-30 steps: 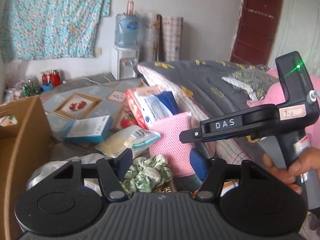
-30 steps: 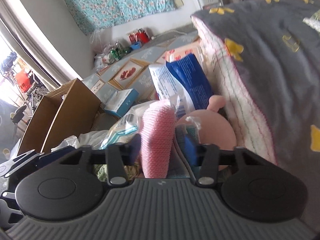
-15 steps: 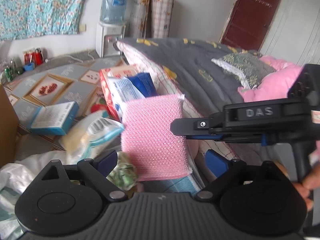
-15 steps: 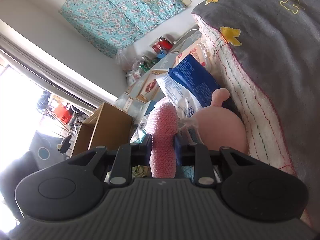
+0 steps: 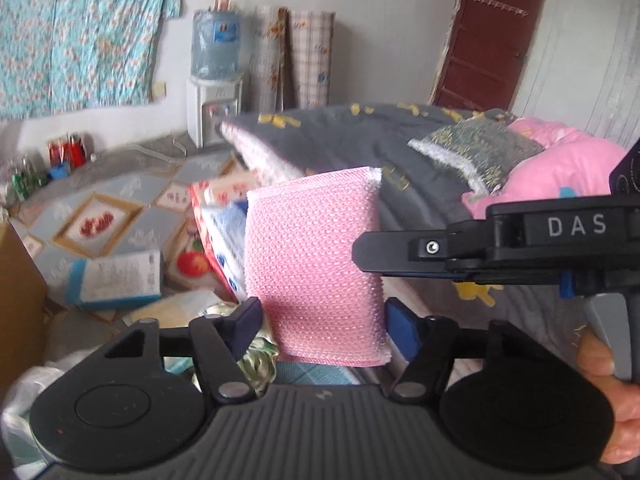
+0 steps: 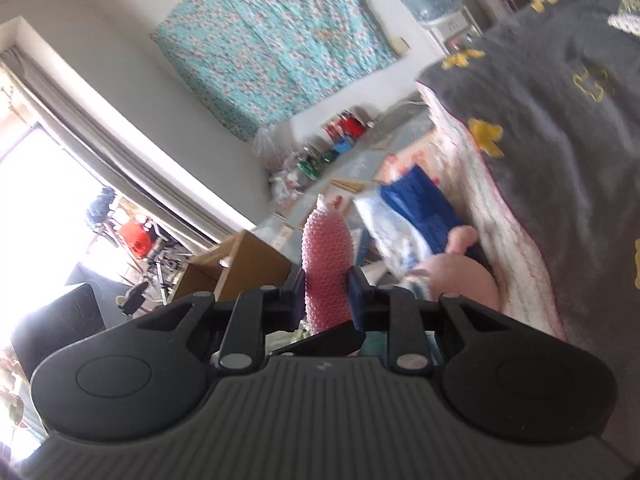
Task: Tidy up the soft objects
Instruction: 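Lift the pink sponge with the right gripper and carry it over the cardboard box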
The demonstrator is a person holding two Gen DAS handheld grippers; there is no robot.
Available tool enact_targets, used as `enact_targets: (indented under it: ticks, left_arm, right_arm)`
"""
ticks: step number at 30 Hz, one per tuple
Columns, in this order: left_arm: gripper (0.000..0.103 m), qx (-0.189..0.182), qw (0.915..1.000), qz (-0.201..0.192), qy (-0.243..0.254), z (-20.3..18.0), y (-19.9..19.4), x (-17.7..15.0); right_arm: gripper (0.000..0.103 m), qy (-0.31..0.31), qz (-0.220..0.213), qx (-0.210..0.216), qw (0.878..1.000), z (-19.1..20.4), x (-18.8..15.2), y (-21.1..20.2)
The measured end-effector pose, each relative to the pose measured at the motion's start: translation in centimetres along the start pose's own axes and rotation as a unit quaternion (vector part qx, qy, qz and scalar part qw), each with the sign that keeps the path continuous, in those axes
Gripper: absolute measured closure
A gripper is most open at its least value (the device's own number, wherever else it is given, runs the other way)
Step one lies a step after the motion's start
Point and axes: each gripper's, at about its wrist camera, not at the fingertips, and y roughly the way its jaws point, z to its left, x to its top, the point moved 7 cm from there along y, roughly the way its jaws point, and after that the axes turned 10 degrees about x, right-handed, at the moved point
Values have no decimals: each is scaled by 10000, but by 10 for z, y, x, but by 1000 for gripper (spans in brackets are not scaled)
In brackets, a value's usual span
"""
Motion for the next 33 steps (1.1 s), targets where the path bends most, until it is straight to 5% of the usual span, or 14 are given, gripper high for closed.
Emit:
enact_targets:
  ticks: [4,12,19,23,26,33]
  left_arm:
    - [50,40,9996,-259,-47,4,-35,6]
    - [51,463,9971,-536,-271,32,-83,1]
    - [52,480,9970,-337,-499,56,-90,-30]
    - [52,343,9983,-134,-445,51,-74,-47]
    - [52,171,9992,71,-365,39,-54,-53]
    - [52,96,9991,395,-140,24,-18,-65]
  right_arm:
    - [93,-152,22,341,9993,38,1,-10]
    - [93,-637,78,262,9976,96,-11,-6]
    - [87,-463,-83,-350,9983,66,-19,-32]
    - [70,-342,107,-698,9969,36,-31,-28]
    - [57,-258,277,-814,9960,20,-38,-12]
    - [52,-502,861,-1065,9893,1,-39,55]
